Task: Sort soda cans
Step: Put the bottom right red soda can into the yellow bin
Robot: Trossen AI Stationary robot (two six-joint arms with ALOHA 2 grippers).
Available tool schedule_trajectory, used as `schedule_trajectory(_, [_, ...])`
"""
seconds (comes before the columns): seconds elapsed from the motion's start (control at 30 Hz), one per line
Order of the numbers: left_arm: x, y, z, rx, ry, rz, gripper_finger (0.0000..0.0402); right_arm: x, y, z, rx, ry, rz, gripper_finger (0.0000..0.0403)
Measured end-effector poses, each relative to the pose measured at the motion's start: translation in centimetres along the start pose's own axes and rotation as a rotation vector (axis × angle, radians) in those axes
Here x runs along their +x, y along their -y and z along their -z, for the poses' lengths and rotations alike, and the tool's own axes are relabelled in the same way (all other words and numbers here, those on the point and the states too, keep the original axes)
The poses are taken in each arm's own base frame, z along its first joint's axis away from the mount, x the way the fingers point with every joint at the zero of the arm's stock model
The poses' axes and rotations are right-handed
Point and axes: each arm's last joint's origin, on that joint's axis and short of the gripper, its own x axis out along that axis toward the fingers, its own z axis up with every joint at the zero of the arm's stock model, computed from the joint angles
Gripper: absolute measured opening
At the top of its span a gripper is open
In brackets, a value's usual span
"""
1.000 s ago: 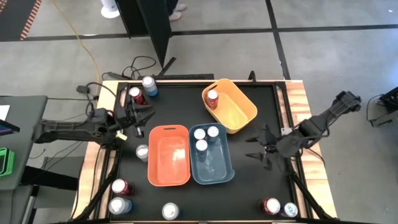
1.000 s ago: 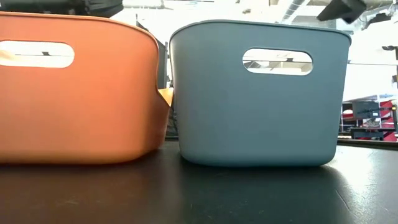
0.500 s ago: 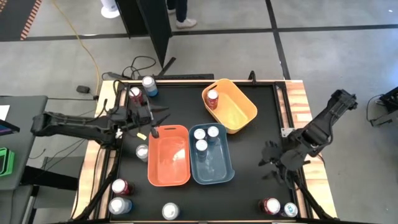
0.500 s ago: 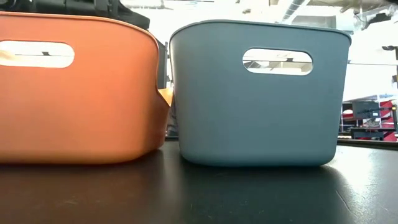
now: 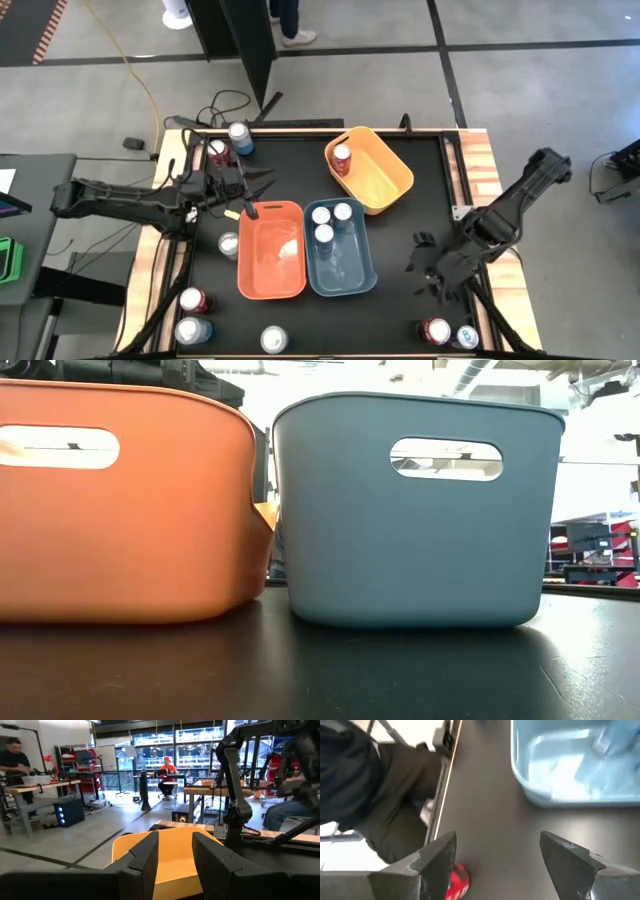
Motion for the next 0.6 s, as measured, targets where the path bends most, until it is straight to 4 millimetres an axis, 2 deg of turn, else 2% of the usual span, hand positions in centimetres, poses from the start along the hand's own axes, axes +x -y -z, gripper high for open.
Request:
schedule_trajectory(0.13, [0.0,0.0,0.0,-0.001,-0.001,0.0,0.0114,0.9,-0.1,0.9,0.141,-0.123,0.038,0.0314])
schedule_trajectory(0.27, [0.0,0.0,0.0,-0.001,-0.001,0.0,0.0114,1.2,-1.2,2.5,0.271,-0.249,0.039,0.0343])
schedule_trajectory(0.47, [0.0,0.0,0.0,0.001,0.0,0.0,0.0114,1.4,-3.8,4.3,0.438,-0.309,0.013,0.0393])
schedule_trajectory(0.6, [0.0,0.0,-0.1,0.01,0.012,-0.001,0.0114,1.8,-5.3,4.6,0.541,-0.309,-0.041,0.0395])
